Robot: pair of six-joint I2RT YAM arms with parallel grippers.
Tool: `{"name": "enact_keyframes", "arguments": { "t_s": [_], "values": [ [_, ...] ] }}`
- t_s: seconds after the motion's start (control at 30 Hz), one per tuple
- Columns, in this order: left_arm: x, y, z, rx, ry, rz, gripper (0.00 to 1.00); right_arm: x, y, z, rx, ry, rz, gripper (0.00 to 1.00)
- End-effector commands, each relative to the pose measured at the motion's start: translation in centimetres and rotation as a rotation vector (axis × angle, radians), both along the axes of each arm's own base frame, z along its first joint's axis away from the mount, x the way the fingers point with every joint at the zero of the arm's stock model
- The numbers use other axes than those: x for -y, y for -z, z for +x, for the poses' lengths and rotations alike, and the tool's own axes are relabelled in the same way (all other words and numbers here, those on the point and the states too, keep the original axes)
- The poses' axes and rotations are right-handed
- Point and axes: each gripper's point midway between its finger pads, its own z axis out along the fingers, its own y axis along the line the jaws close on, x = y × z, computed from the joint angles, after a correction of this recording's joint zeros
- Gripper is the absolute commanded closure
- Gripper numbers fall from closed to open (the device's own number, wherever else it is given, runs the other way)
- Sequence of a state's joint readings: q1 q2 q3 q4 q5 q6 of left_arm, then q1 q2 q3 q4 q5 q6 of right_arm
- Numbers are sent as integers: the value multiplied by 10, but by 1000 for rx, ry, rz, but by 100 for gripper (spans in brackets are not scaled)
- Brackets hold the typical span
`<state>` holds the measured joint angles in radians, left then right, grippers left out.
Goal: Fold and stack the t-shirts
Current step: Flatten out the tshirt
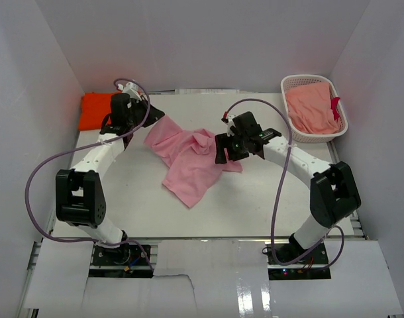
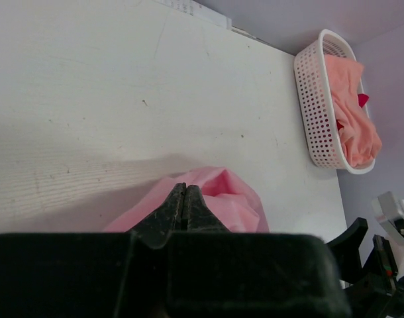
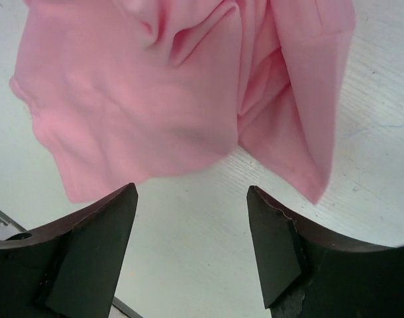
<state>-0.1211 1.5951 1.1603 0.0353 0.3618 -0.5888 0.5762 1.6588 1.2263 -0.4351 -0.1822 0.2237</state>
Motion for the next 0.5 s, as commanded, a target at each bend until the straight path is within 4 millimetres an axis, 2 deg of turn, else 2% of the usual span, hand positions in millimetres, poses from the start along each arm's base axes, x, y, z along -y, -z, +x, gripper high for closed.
{"name": "enact_keyframes", "arguments": {
  "t_s": [0.0, 0.03, 0.07, 0.1, 0.13, 0.17, 0.2, 0.27, 0.3, 0.37, 0.4, 0.47],
  "values": [
    [6, -60, -3, 98, 42, 4, 100, -1, -45, 7, 171, -8, 32, 26],
    [8, -70, -2, 116, 55, 3, 100, 0, -58, 6, 208, -9, 45, 25],
    [10, -78, -2, 127, 69, 1, 100, 2, -61, 5, 228, -12, 46, 25],
    [13, -103, 0, 178, 92, -7, 100, 6, -66, 7, 260, -1, 41, 25],
    [15, -116, 1, 205, 107, -6, 100, 9, -78, 6, 299, 7, 56, 22],
    [19, -143, 3, 252, 131, -13, 100, 12, -85, 8, 340, 21, 62, 19],
    [19, -157, 6, 275, 131, -14, 100, 12, -84, 9, 345, 21, 64, 19],
    [25, -178, 7, 284, 165, -23, 100, 13, -98, 12, 384, 34, 74, 16],
    [27, -211, 15, 343, 177, -31, 100, 13, -101, 13, 385, 34, 76, 16],
    [33, -229, 15, 338, 212, -51, 100, 6, -110, 16, 386, 16, 93, 16],
    [35, -253, 16, 383, 222, -60, 100, 1, -113, 13, 379, -8, 116, 16],
    [38, -268, 10, 396, 248, -82, 100, -4, -121, 11, 395, -36, 151, 16]
  ]
}}
